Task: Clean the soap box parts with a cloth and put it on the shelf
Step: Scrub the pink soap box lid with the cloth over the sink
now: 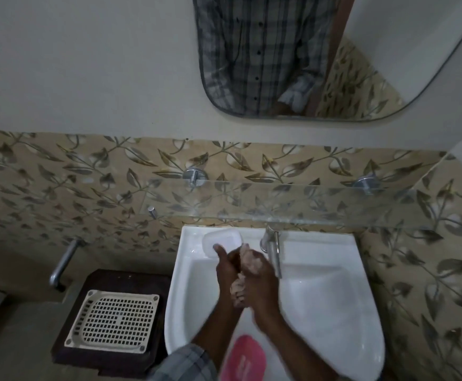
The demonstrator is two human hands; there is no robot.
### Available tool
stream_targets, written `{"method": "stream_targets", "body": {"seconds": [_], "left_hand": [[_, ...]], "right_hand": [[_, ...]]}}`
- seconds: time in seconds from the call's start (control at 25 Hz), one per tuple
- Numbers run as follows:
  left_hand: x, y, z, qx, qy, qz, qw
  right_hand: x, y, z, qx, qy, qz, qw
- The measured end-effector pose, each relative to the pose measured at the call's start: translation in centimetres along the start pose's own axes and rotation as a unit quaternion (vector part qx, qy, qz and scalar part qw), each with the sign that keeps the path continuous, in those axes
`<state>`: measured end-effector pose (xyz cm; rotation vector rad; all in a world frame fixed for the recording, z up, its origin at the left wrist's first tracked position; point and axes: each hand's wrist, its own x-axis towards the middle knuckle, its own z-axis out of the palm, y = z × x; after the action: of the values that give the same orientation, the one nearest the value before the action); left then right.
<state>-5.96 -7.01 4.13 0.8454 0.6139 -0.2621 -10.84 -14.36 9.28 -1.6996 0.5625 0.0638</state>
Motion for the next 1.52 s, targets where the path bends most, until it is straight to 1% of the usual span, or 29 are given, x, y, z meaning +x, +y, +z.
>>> {"method": "stream_targets", "body": {"seconds": [0.08,0.12,0.16,0.24,0.32,0.36,0.4,0.48,0.52,0.56,0.6,0.68,0.72,0.76,0.8,0.88,0.96,1.0,1.04,1.08,1.16,1.2,1.24,1.28,1.32,1.36,1.4,1.44,1.52], "left_hand": [[-0.4,-2.2,0.4,-0.082,0.054,-0.046,0.994],[-0.3,-2.3,0.1,-0.092,0.06,-0.056,0.992],[0.2,-1.9,-0.3,-0.067,0.063,-0.06,0.994],[0.7,-1.1,-2.3,0.04,0.054,-0.071,0.995],[0.5,-1.6,-5.3,0.183,0.019,-0.089,0.979],[0.3,-2.7,-6.9,0.27,0.0,-0.078,0.96],[0.0,-4.2,-8.3,0.378,-0.014,-0.054,0.924],[-0.1,-8.3,-10.3,0.587,-0.038,-0.002,0.809],[0.0,-10.1,-10.4,0.646,-0.038,0.013,0.762],[0.5,-11.5,-10.2,0.67,-0.037,0.025,0.741],[1.2,-12.7,-9.7,0.661,-0.025,0.028,0.75],[2.6,-14.2,-7.9,0.639,0.026,0.014,0.768],[3.1,-15.4,-6.8,0.649,0.053,0.008,0.759],[3.2,-16.5,-5.7,0.675,0.07,0.008,0.734],[3.1,-17.9,-4.7,0.707,0.07,0.002,0.703],[3.2,-21.1,-3.3,0.762,0.048,0.0,0.646],[4.0,-23.0,-2.8,0.785,0.041,-0.023,0.618],[4.5,-23.7,-2.5,0.787,0.043,-0.026,0.615],[4.9,-23.9,-2.3,0.775,0.044,-0.022,0.63],[5.1,-23.7,-2.2,0.737,0.039,-0.02,0.674],[4.7,-22.1,-2.6,0.582,-0.006,-0.017,0.813],[4.1,-20.6,-3.0,0.489,-0.042,-0.038,0.87],[3.3,-18.8,-3.8,0.399,-0.072,-0.066,0.912],[2.7,-17.0,-4.8,0.308,-0.095,-0.098,0.941],[2.1,-15.0,-5.7,0.217,-0.107,-0.144,0.96],[1.5,-13.1,-6.4,0.145,-0.116,-0.184,0.965],[0.7,-11.4,-7.0,0.097,-0.131,-0.205,0.965],[-0.1,-9.9,-7.4,0.07,-0.143,-0.21,0.965],[-1.8,-7.5,-7.3,0.065,-0.151,-0.18,0.97]], "right_hand": [[-0.4,1.7,2.2,0.059,0.066,-0.012,0.996],[-0.5,2.3,2.1,0.075,0.063,-0.018,0.995],[-0.2,2.7,1.4,0.09,0.049,-0.026,0.994],[1.0,3.6,-1.1,0.139,0.03,0.011,0.99],[1.7,5.8,-4.4,0.187,0.012,0.038,0.982],[1.7,7.1,-5.9,0.168,0.002,0.03,0.985],[1.7,7.9,-7.4,0.139,-0.004,0.021,0.99],[1.9,8.8,-9.9,0.139,-0.005,0.038,0.99],[2.0,9.3,-10.7,0.156,-0.001,0.062,0.986],[2.0,9.9,-11.3,0.171,0.014,0.091,0.981],[2.3,10.6,-11.8,0.18,0.035,0.112,0.977],[2.5,11.9,-12.2,0.172,0.057,0.128,0.975],[2.4,12.8,-12.3,0.163,0.063,0.128,0.976],[2.0,13.4,-12.3,0.154,0.071,0.121,0.978],[1.6,14.2,-12.4,0.14,0.087,0.115,0.98],[1.3,16.2,-12.8,0.098,0.116,0.105,0.983],[0.7,17.3,-13.2,0.072,0.124,0.109,0.984],[0.6,17.9,-13.5,0.067,0.129,0.112,0.983],[0.5,18.2,-13.9,0.06,0.133,0.117,0.982],[0.5,18.5,-14.1,0.051,0.134,0.115,0.983],[0.4,18.4,-14.0,0.037,0.122,0.096,0.987],[0.5,18.2,-13.8,0.026,0.105,0.093,0.99],[0.5,17.6,-13.4,0.015,0.083,0.093,0.992],[0.6,16.8,-13.0,0.005,0.063,0.092,0.994],[0.9,15.9,-12.5,-0.011,0.042,0.086,0.995],[1.0,14.9,-12.0,-0.028,0.021,0.075,0.997],[0.8,13.8,-11.4,-0.05,0.001,0.059,0.997],[0.5,12.5,-10.6,-0.068,-0.017,0.037,0.997],[-0.3,10.2,-8.6,-0.103,-0.031,-0.024,0.994]]}}
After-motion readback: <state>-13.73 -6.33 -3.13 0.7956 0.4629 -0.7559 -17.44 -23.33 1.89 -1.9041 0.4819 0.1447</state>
